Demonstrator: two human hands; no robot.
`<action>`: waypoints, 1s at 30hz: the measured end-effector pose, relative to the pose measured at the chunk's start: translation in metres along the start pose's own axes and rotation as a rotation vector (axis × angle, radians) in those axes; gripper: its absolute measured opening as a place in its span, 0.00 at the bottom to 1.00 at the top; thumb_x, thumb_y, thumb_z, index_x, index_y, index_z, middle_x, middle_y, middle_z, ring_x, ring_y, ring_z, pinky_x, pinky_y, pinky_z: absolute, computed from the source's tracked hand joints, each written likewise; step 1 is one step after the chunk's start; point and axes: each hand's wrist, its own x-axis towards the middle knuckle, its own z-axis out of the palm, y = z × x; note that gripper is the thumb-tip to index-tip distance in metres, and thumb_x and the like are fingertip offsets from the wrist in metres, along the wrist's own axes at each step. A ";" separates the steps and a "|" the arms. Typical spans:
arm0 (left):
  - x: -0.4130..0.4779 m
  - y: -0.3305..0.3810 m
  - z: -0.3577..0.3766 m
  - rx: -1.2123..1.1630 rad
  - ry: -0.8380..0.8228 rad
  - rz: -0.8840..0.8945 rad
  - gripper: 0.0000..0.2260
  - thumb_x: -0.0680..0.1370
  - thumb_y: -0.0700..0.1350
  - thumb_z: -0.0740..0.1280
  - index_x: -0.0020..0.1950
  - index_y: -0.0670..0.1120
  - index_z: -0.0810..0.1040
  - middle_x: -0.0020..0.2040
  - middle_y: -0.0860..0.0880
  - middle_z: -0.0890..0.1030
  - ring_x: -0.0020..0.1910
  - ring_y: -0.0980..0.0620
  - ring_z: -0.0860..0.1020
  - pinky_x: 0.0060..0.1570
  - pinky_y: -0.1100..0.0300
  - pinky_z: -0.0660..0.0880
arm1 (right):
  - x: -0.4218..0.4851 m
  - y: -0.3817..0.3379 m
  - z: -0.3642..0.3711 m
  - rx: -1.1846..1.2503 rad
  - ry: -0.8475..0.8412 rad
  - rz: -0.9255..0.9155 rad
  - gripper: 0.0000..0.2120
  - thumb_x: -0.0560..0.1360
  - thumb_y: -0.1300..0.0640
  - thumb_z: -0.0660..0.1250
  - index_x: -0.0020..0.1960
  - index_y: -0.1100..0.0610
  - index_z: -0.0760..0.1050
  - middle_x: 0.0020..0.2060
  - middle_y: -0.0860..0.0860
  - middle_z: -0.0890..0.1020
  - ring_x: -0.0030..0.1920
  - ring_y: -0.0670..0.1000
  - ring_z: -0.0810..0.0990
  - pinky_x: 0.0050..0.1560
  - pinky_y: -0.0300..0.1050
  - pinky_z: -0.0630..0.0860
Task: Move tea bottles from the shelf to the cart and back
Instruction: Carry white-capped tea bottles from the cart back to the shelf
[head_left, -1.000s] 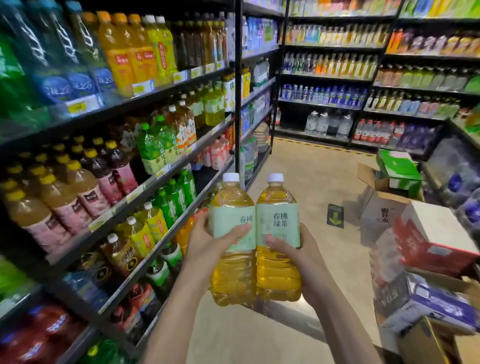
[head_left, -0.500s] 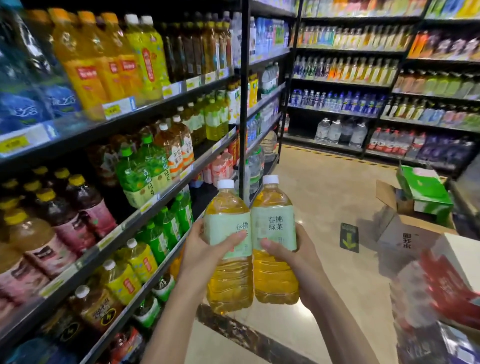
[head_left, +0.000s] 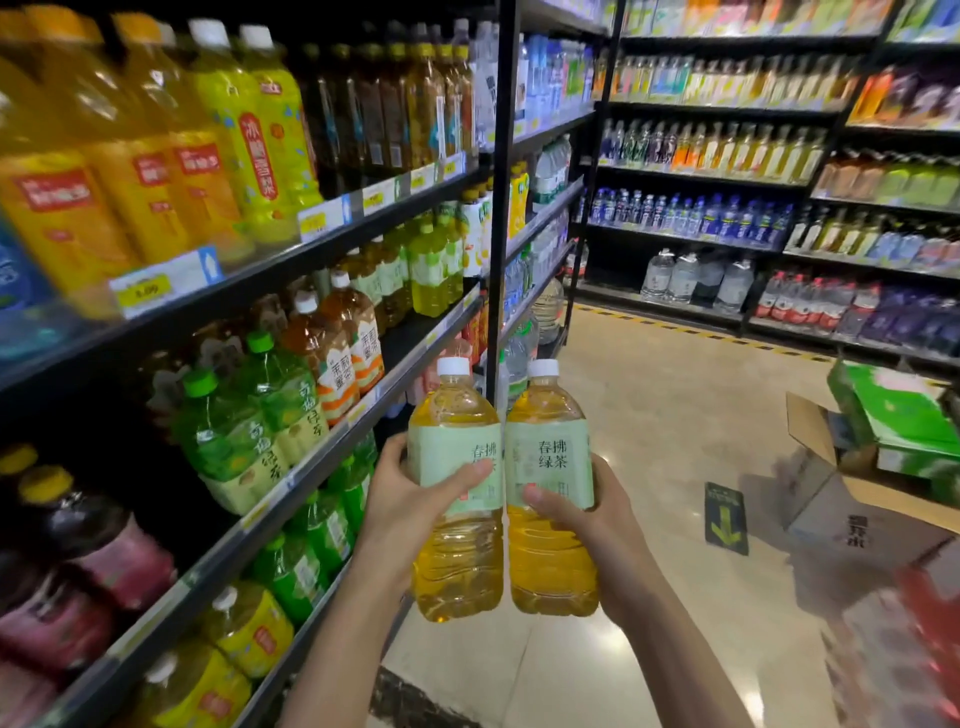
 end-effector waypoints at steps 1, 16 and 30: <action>0.010 0.001 0.002 0.002 -0.004 -0.002 0.31 0.61 0.45 0.83 0.61 0.53 0.73 0.49 0.49 0.85 0.41 0.52 0.86 0.34 0.58 0.81 | 0.011 0.000 0.000 0.001 -0.007 0.001 0.40 0.58 0.49 0.82 0.67 0.53 0.72 0.56 0.53 0.84 0.54 0.55 0.85 0.49 0.55 0.83; 0.165 0.011 0.069 0.018 0.192 -0.025 0.30 0.60 0.50 0.83 0.57 0.61 0.73 0.51 0.53 0.83 0.47 0.52 0.84 0.46 0.49 0.83 | 0.208 -0.012 -0.030 0.007 -0.173 0.076 0.34 0.61 0.55 0.80 0.65 0.53 0.72 0.53 0.52 0.86 0.52 0.55 0.86 0.48 0.55 0.83; 0.284 0.029 0.132 0.014 0.452 0.006 0.30 0.62 0.46 0.83 0.58 0.56 0.71 0.47 0.54 0.84 0.41 0.59 0.84 0.32 0.67 0.77 | 0.390 -0.035 -0.044 -0.018 -0.377 0.116 0.36 0.58 0.56 0.82 0.64 0.52 0.72 0.52 0.52 0.86 0.51 0.54 0.86 0.44 0.52 0.83</action>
